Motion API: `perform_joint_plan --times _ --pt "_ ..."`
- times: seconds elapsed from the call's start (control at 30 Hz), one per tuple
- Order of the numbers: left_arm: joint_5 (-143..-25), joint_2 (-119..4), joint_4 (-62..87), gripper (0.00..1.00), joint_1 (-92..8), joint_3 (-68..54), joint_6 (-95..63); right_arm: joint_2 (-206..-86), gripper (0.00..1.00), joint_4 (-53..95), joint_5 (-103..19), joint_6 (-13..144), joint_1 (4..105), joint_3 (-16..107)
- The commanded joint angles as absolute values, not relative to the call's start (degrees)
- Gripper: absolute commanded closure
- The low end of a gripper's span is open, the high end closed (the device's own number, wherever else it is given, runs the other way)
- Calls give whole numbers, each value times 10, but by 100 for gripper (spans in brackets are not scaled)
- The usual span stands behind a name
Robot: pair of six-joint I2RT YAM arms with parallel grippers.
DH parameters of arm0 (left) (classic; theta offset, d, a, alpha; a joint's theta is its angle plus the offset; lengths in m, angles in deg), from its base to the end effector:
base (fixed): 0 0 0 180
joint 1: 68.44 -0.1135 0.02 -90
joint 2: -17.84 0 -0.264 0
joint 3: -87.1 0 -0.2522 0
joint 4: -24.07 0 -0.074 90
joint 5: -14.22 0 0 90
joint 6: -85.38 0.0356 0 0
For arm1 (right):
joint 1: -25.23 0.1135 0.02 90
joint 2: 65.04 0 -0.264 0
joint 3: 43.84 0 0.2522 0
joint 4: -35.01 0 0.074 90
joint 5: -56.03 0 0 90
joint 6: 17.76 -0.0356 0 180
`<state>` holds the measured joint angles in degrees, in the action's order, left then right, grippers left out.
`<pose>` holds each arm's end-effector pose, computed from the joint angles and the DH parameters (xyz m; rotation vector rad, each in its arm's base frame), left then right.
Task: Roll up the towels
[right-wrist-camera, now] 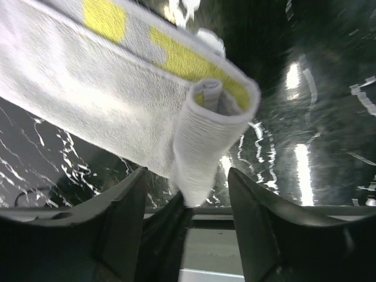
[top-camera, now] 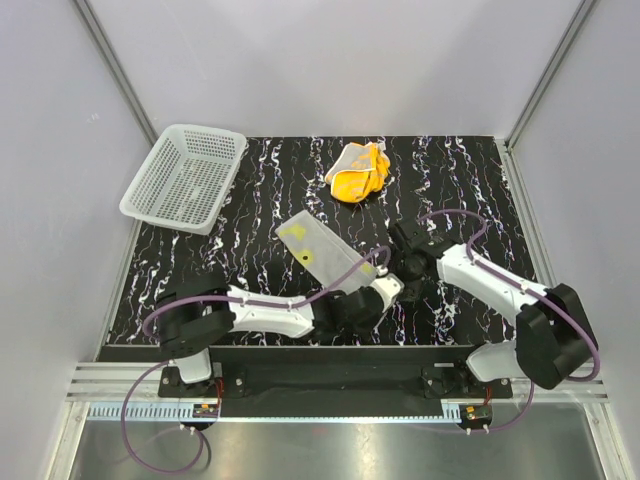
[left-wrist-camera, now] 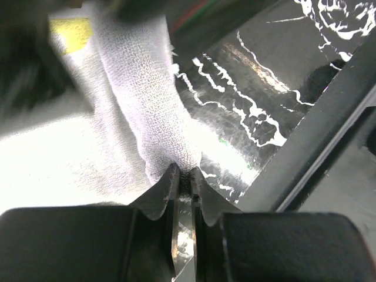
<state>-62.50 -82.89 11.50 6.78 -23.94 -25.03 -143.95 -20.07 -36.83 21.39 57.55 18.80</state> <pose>0.1001 -0.3472 0.1642 0.9942 2.1715 -0.5576 0.2072 0.1332 0.1981 0.4564 2.8719 0.3712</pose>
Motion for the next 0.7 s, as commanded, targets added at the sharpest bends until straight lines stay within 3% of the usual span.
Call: perform_joint_plan --times 0.0,0.27,0.4,0.67 --pt "-703 -782 164 91 35 -270 -298 -1412 36 -264 -284 235 578 231" --pt "-837 -761 256 91 -26 -332 -357 -1377 31 -287 -209 228 578 240" --pt "-940 -771 339 91 -70 -365 -400 -1315 31 -224 -254 226 578 196" --pt "-1024 -788 442 90 -119 -396 -484 -1242 31 -49 -392 212 578 74"
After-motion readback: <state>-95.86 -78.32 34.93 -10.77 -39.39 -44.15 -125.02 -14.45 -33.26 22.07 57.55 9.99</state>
